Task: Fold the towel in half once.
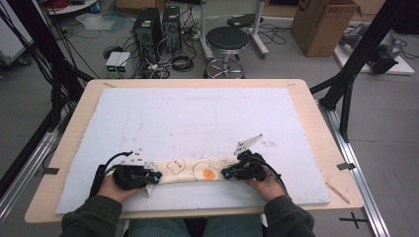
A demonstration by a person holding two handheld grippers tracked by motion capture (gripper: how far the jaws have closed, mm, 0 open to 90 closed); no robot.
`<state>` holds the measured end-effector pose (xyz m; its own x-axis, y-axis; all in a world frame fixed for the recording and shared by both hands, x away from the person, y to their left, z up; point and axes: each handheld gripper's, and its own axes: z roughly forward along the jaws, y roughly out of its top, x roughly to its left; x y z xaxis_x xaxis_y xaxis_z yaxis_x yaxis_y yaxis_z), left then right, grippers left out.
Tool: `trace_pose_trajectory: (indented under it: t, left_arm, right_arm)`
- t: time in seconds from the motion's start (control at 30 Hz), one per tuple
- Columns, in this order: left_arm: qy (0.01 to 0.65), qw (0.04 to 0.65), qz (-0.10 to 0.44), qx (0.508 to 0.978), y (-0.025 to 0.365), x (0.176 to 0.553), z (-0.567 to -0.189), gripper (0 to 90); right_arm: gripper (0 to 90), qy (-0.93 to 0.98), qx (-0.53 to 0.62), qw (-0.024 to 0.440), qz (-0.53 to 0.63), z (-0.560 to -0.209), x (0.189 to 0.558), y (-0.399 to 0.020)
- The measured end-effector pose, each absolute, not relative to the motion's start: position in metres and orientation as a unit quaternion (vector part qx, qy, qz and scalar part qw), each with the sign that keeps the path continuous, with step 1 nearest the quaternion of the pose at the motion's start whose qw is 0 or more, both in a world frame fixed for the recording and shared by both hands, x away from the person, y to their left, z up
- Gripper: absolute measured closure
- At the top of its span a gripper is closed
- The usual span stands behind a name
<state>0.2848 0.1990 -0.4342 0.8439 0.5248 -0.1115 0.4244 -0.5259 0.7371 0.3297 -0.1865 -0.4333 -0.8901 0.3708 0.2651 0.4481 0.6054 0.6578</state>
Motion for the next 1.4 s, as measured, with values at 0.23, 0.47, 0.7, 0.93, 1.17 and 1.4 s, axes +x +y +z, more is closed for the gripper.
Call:
trace_pose_trajectory:
  t: [0.23,0.47,0.7,0.93,1.17,1.4]
  left_arm:
    - [0.272,0.405,0.067,0.870,0.203,0.282,-0.435,86.1]
    - [0.274,0.410,0.065,0.868,0.204,0.281,-0.436,85.9]
    - [0.274,0.418,0.069,0.863,0.206,0.281,-0.433,83.2]
    - [0.278,0.458,0.074,0.841,0.210,0.284,-0.416,79.9]
    - [0.289,0.470,0.091,0.829,0.206,0.301,-0.409,77.3]
    - [0.308,0.422,0.083,0.849,0.205,0.309,-0.430,77.3]
  right_arm:
    - [86.3,-0.890,-0.246,0.042,-0.382,-0.434,0.325,-0.208]
    - [86.2,-0.880,-0.262,0.041,-0.394,-0.435,0.321,-0.229]
    - [85.3,-0.878,-0.259,0.040,-0.401,-0.432,0.321,-0.227]
    - [85.0,-0.869,-0.248,0.025,-0.428,-0.410,0.325,-0.220]
    - [84.4,-0.871,-0.251,0.003,-0.423,-0.407,0.344,-0.202]
    - [84.1,-0.881,-0.271,0.002,-0.388,-0.427,0.356,-0.195]
